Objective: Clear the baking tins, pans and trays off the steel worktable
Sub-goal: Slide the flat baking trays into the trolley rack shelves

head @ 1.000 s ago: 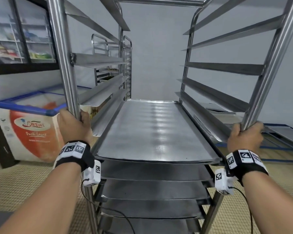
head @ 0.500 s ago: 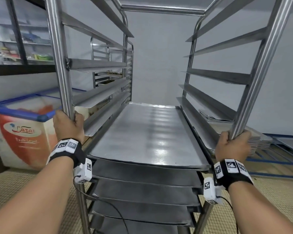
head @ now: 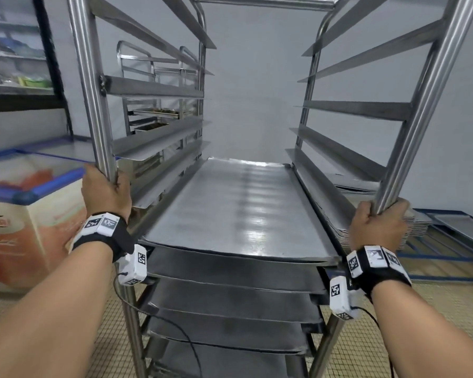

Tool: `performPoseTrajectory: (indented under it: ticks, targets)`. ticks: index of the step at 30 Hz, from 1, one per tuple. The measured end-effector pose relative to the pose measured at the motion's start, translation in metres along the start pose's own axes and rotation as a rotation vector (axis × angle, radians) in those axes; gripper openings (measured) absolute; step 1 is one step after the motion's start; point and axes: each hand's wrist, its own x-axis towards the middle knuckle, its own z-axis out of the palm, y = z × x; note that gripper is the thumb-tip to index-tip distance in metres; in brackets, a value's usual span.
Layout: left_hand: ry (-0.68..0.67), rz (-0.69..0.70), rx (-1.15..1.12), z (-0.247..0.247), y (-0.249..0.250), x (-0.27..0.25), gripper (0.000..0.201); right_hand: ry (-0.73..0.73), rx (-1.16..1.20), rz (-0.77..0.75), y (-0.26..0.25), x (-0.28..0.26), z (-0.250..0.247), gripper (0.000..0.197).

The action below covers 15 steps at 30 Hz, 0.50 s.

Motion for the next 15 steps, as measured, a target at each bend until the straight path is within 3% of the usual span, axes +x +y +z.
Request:
performPoseTrajectory:
  ticks: [15]
  targets:
    - [-0.049,-0.122,-0.005,0.121,0.023,0.015,0.032,0.037,-0.061,0.039,0.051,0.078,0.095,0.024]
